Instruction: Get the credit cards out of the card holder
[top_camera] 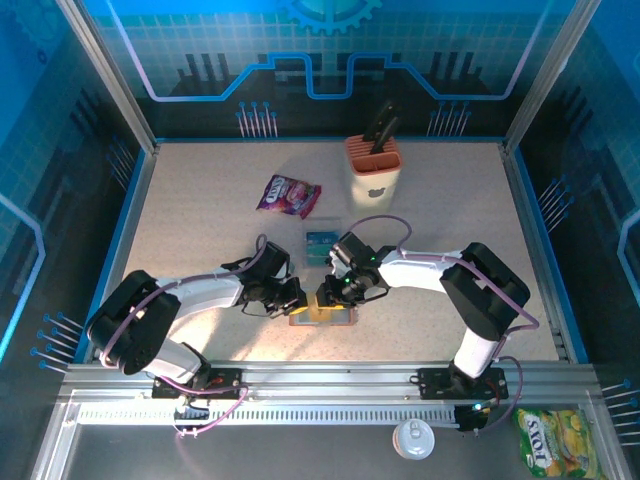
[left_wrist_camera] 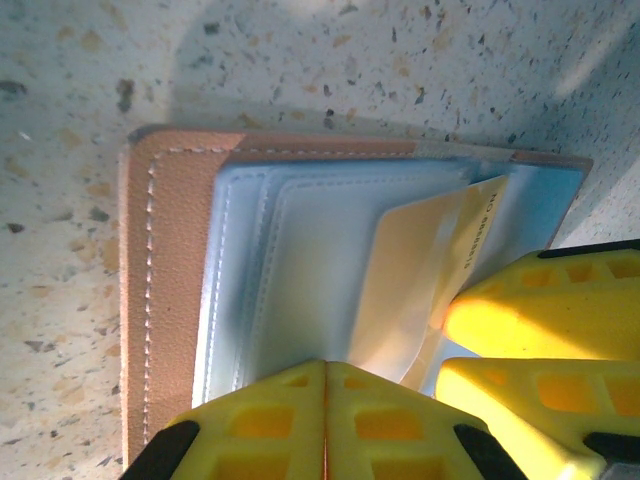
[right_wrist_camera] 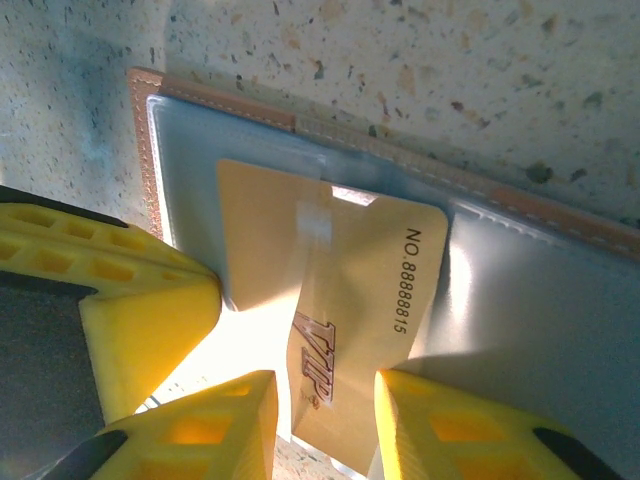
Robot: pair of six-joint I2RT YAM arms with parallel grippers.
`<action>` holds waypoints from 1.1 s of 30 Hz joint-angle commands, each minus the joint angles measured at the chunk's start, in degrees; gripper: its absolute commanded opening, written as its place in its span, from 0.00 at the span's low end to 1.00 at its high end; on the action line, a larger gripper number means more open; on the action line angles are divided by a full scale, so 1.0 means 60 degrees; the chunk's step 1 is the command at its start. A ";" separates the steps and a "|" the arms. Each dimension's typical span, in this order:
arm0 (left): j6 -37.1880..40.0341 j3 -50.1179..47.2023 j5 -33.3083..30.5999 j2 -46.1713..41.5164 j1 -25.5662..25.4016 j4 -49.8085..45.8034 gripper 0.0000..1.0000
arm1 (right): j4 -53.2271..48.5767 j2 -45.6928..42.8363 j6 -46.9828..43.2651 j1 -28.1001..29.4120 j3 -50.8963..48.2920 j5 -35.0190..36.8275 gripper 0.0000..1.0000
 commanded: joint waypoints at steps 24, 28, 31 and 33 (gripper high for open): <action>-0.0056 0.0145 -0.0162 0.0195 -0.0064 -0.0383 0.09 | 0.0061 0.0397 0.0066 0.0163 0.0291 -0.0391 0.33; -0.0054 0.0146 -0.0149 0.0223 -0.0058 -0.0355 0.09 | 0.0081 0.0448 0.0095 0.0235 0.0342 -0.0500 0.33; -0.0050 0.0149 -0.0146 0.0212 -0.0070 -0.0346 0.09 | 0.0041 0.0456 0.0087 0.0260 0.0357 -0.0540 0.33; -0.0059 0.0136 -0.0163 0.0209 -0.0059 -0.0354 0.09 | -0.0006 0.0467 0.0077 0.0261 0.0379 -0.0570 0.33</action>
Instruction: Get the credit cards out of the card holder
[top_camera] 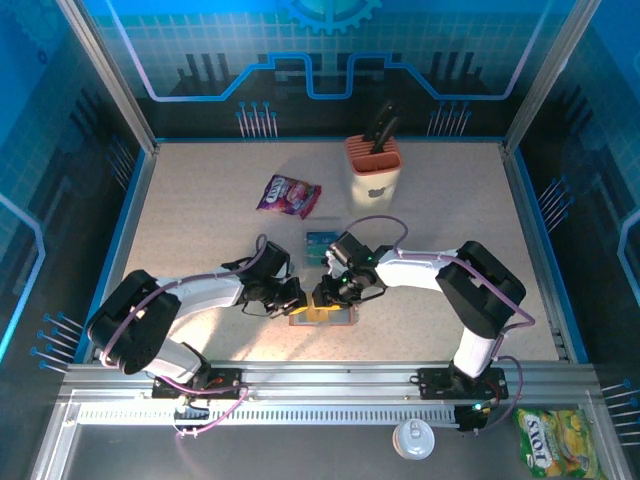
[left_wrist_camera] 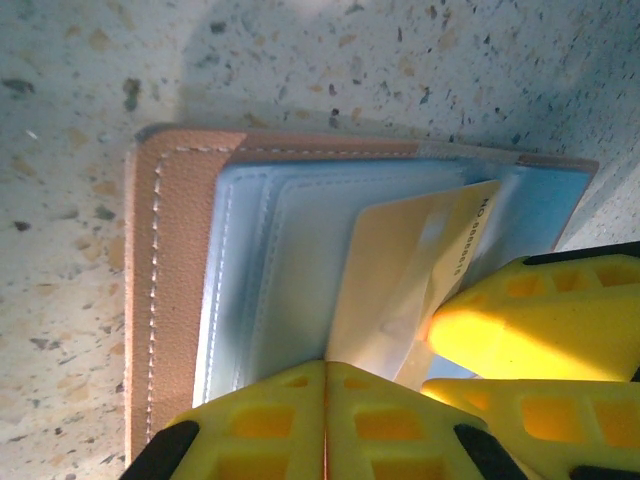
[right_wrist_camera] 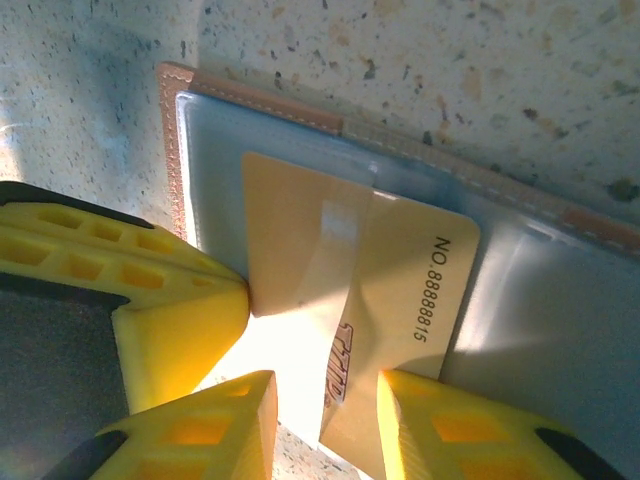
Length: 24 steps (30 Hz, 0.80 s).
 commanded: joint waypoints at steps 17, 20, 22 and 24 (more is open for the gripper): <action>-0.0042 0.0109 -0.0150 0.0253 -0.0058 -0.0244 0.09 | -0.0775 -0.0366 -0.0214 0.0053 0.0499 0.0025 0.34; -0.0043 0.0134 -0.0132 0.0280 -0.0061 -0.0248 0.09 | -0.0823 -0.0465 -0.0241 -0.0063 0.0411 0.0094 0.34; -0.0016 0.0156 -0.0118 0.0312 -0.0059 -0.0224 0.09 | -0.0955 -0.0516 -0.0295 -0.0137 0.0356 0.0204 0.34; -0.0002 0.0179 -0.0074 0.0365 -0.0065 -0.0236 0.09 | -0.0999 -0.0545 -0.0311 -0.0210 0.0271 0.0262 0.34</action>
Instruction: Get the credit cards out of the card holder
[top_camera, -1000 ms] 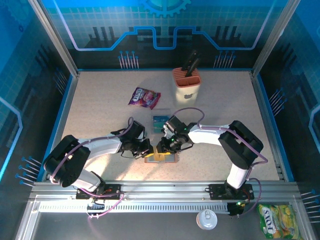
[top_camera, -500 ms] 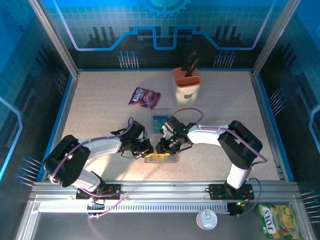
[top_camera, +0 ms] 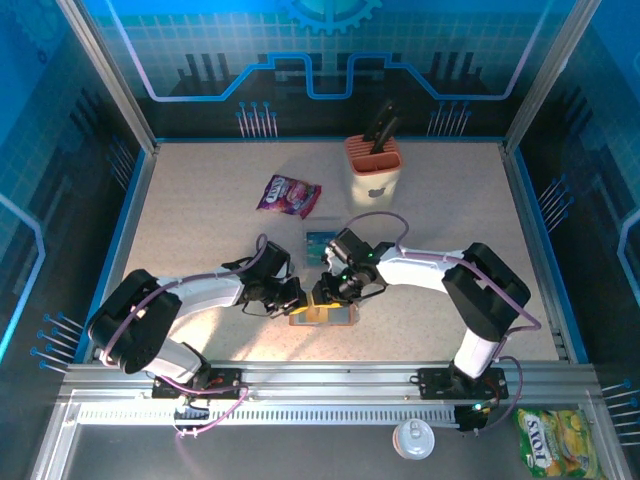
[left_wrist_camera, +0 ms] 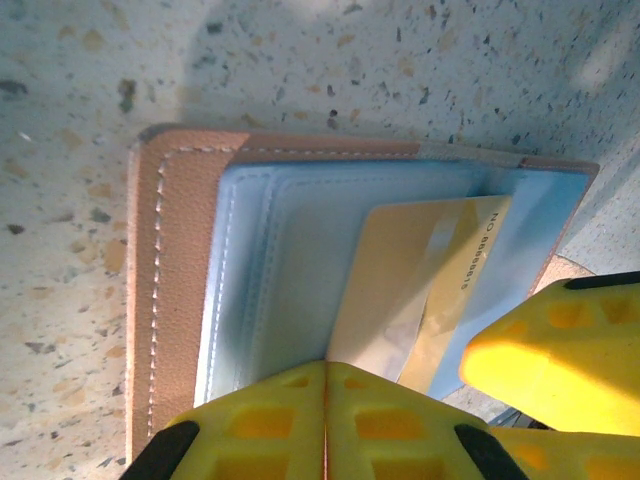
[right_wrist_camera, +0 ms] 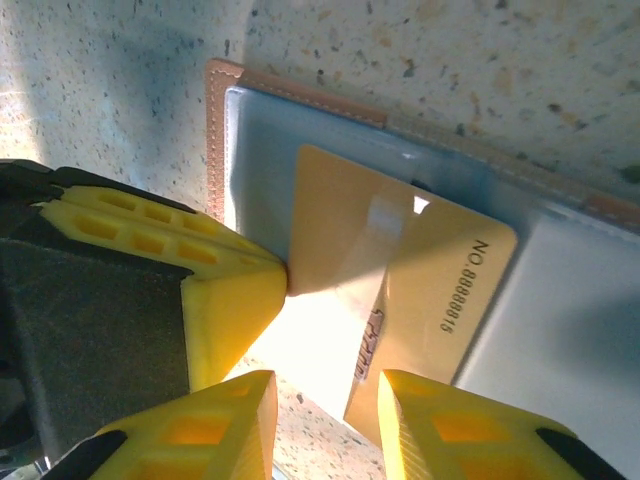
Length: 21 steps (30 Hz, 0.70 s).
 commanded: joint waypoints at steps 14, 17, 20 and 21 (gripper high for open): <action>-0.0001 0.0106 -0.0118 0.0260 -0.0050 -0.0291 0.09 | -0.0060 -0.0096 -0.0028 -0.0295 -0.0453 0.0196 0.33; -0.0004 0.0091 -0.0129 0.0249 -0.0058 -0.0291 0.09 | 0.0015 -0.0058 0.0034 -0.0309 -0.0521 0.0167 0.33; -0.0010 0.0098 -0.0136 0.0232 -0.0054 -0.0291 0.09 | 0.0236 0.0006 0.0121 -0.0307 -0.0599 0.0042 0.33; -0.0019 0.0091 -0.0136 0.0227 -0.0054 -0.0306 0.09 | 0.0324 0.0060 0.0169 -0.0328 -0.0616 -0.0033 0.33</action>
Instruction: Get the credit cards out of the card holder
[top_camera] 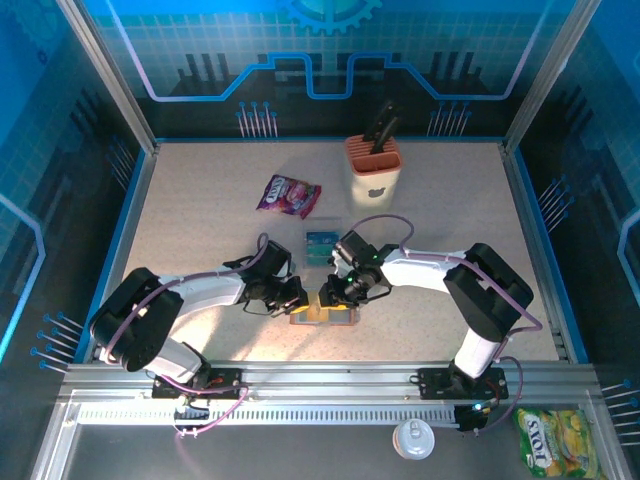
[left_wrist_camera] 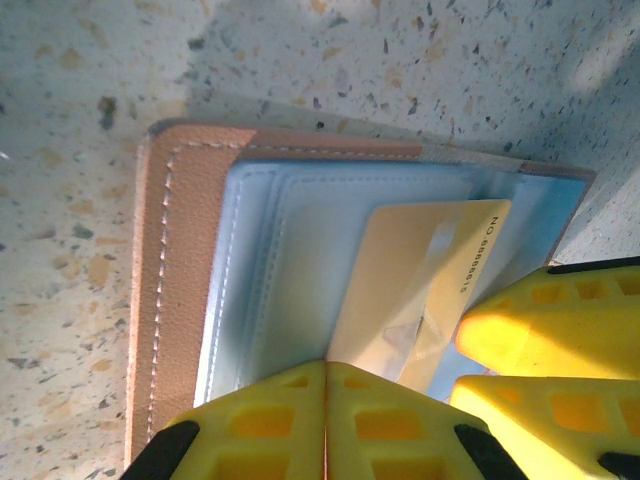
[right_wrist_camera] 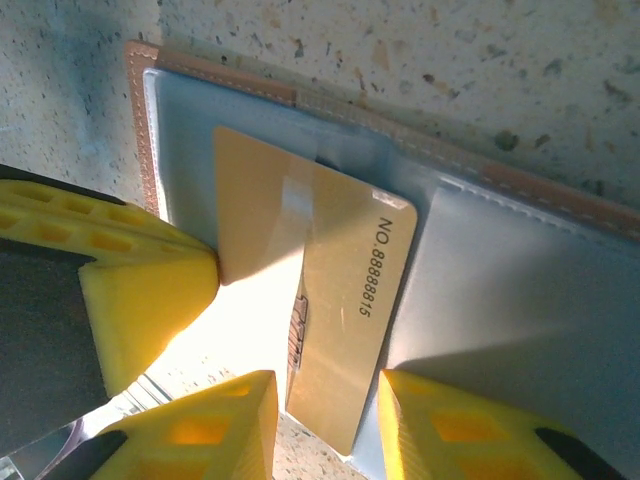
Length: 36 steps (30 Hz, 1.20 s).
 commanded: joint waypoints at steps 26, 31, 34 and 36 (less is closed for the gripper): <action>-0.0043 -0.0026 -0.0128 0.0238 -0.0056 -0.0262 0.09 | 0.1358 -0.0274 0.0772 -0.0210 -0.0681 -0.0696 0.33; -0.0046 -0.0029 -0.0143 0.0220 -0.0059 -0.0284 0.09 | 0.1227 -0.0591 0.0777 -0.0303 -0.0771 -0.0568 0.33; -0.0034 -0.0028 -0.0137 0.0216 -0.0062 -0.0278 0.09 | 0.1040 -0.0593 0.0746 -0.0365 -0.0824 -0.0451 0.33; -0.0047 -0.0026 -0.0136 0.0212 -0.0057 -0.0283 0.09 | 0.1046 -0.0531 0.0761 -0.0370 -0.0874 -0.0460 0.33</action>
